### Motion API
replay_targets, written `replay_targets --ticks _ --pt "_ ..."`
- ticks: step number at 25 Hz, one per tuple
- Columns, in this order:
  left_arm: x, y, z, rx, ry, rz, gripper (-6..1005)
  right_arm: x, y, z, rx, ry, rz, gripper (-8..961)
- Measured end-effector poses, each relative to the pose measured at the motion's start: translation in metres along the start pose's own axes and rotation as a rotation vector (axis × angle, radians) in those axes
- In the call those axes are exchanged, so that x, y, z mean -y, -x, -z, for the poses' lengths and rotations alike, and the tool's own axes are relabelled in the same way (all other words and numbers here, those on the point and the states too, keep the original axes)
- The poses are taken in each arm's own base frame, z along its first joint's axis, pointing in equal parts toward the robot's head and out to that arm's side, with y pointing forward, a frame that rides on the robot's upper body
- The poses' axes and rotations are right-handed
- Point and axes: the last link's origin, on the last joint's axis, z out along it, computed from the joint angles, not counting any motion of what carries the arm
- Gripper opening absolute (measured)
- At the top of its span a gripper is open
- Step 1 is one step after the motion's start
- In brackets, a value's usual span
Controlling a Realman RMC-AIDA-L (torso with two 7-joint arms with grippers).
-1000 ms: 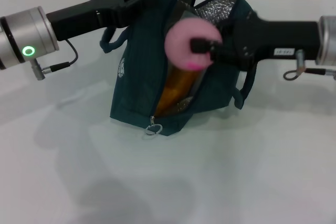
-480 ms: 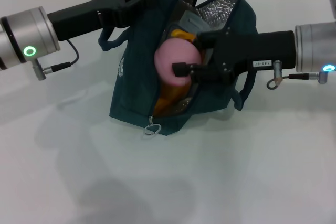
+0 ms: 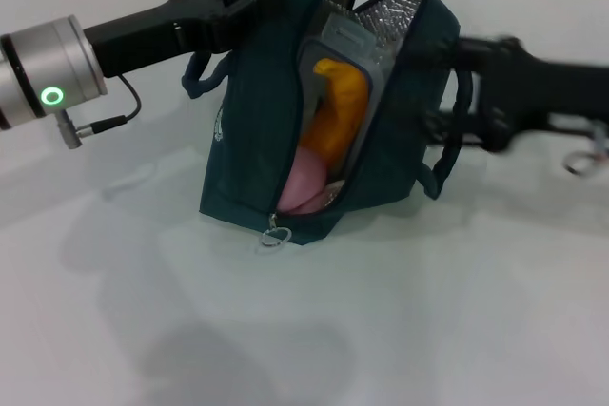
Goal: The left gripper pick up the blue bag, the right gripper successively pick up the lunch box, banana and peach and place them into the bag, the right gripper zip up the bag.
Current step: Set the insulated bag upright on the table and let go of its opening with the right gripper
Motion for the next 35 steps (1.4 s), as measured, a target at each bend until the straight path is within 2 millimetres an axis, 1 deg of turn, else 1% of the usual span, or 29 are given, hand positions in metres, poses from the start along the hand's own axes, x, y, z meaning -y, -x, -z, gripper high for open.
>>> replay_targets --ticks 2,4,5,8,11,14,17,22,25,30,35 --pt "0.000 0.000 0.001 -0.001 -0.002 0.000 41 -0.008 -0.010 0.022 -0.006 -0.009 -0.005 728" --pt "0.000 0.000 0.001 -0.001 -0.002 0.000 41 -0.013 -0.021 0.039 -0.022 -0.031 -0.013 725" --pt "0.001 0.000 0.001 -0.001 -0.003 0.000 41 -0.016 -0.029 0.049 -0.042 -0.051 -0.024 723" --pt "0.000 0.000 0.001 -0.001 -0.002 0.000 41 -0.021 -0.047 0.056 -0.114 -0.068 -0.046 721" --pt "-0.001 -0.001 -0.002 -0.001 0.005 -0.001 41 -0.021 -0.059 0.050 -0.177 -0.071 -0.054 719" --pt "-0.001 -0.001 -0.003 -0.001 0.008 -0.001 41 -0.016 -0.066 0.036 -0.217 -0.066 -0.058 660" --pt "-0.001 0.000 -0.002 -0.003 0.005 0.000 41 -0.011 -0.066 0.023 -0.233 -0.045 -0.060 601" --pt "-0.001 0.001 -0.002 -0.008 0.002 0.003 41 -0.007 -0.066 0.007 -0.260 0.002 -0.067 585" --pt "-0.001 0.001 -0.002 -0.008 0.002 0.004 41 -0.007 -0.068 0.001 -0.276 0.019 -0.065 575" --pt "-0.001 0.003 -0.002 -0.007 0.002 0.005 41 -0.007 -0.068 0.002 -0.268 0.005 -0.071 504" --pt "-0.001 0.007 -0.001 -0.011 0.001 -0.005 41 -0.005 -0.068 0.006 -0.234 -0.029 -0.079 275"
